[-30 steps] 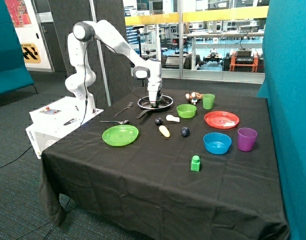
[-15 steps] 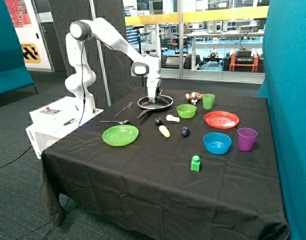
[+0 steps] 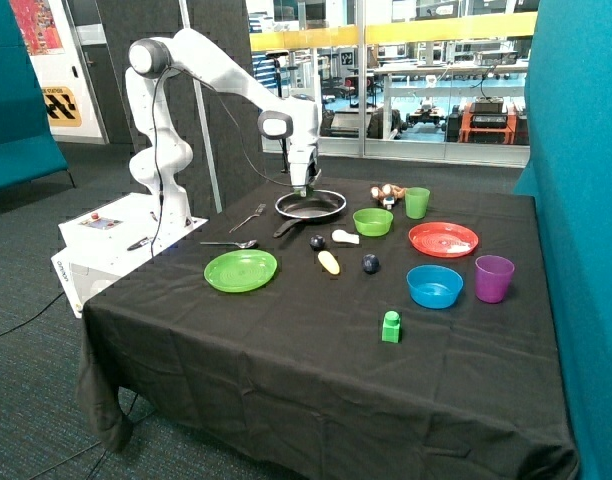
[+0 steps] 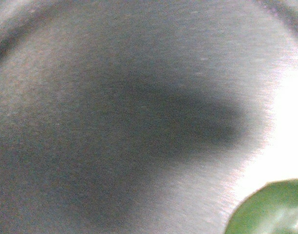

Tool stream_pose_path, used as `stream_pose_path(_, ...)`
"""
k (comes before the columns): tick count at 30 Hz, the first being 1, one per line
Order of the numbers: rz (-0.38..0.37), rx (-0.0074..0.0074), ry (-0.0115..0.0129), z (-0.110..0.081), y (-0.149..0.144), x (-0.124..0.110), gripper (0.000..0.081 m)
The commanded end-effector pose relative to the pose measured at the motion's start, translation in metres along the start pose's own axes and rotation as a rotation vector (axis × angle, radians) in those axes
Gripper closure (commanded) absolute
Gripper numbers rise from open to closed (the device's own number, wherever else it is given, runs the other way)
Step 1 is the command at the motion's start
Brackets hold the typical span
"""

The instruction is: Cook the capsicum and place it on a plate

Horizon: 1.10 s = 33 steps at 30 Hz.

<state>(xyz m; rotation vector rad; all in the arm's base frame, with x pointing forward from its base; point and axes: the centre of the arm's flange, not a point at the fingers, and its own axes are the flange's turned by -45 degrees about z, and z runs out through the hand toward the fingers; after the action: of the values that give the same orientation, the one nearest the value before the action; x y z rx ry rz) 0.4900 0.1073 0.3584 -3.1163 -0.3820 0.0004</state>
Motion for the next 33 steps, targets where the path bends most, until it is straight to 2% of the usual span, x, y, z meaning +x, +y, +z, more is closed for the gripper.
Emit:
stream_pose_path(1,0.08,-0.002,0.0001,-0.028,0.029,-0.006,0.0808)
stream_pose_path(15,0.235,-0.002,0.0003,-0.045,0.085,-0.028,0.0808)
stream_pose_path(23,0.306,-0.002,0.0003,-0.044,0.117,-0.042,0.0808)
stream_pose_path(33,0.445,-0.0019,0.0005,-0.035,0.165,-0.058,0.0808)
